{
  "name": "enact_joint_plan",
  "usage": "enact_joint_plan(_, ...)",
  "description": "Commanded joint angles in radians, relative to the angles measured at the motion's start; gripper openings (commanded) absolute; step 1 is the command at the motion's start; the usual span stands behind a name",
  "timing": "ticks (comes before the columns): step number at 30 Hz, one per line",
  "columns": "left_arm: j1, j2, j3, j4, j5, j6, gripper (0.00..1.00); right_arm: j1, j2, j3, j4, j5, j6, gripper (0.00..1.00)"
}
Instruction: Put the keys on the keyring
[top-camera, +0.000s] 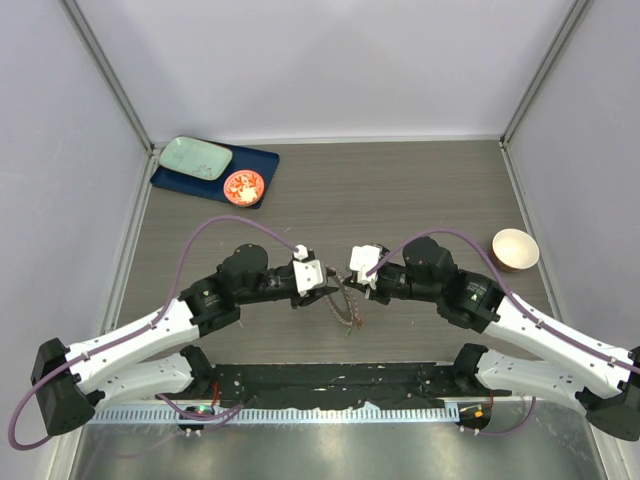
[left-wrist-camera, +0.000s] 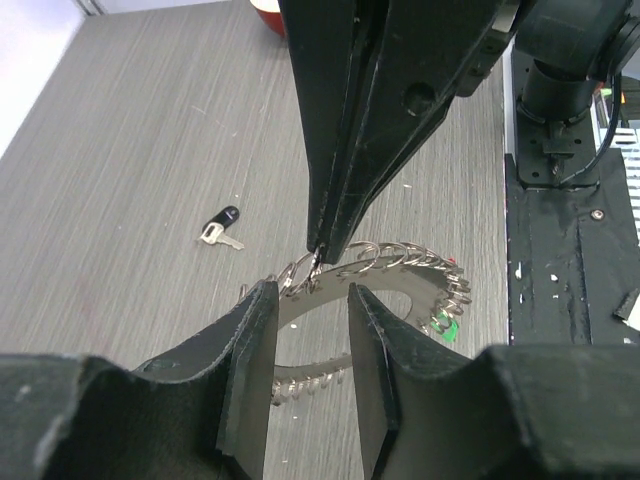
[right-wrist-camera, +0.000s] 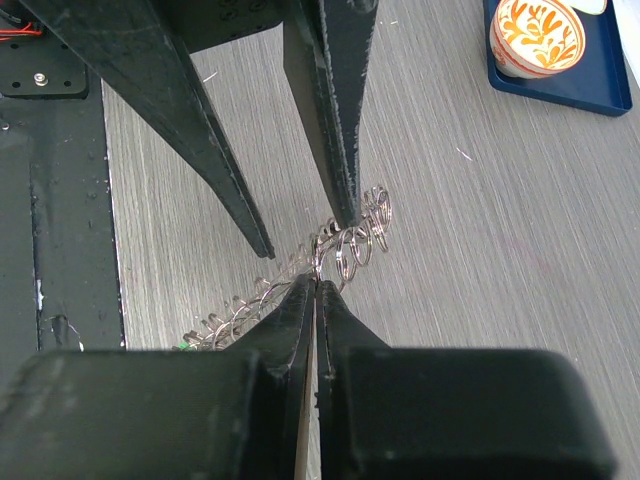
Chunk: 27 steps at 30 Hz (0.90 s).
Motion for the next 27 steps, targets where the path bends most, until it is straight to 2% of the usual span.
enact_joint_plan(1,0.003,-0.01,-0.009,0.109,0.019,-0.016,0.37,0.006,-0.008,0.015,0.061,-0.006,-0.01,0.01)
enact_joint_plan(19,0.003,0.038,0.002,0.095,0.057,-0.025,0.28,0.007,-0.008,0.015,0.061,-0.006,-0.012,0.01)
enact_joint_plan(27,0.003,0.047,0.005,0.078,0.049,-0.022,0.19,0.007,-0.014,0.016,0.062,-0.014,-0.014,0.01)
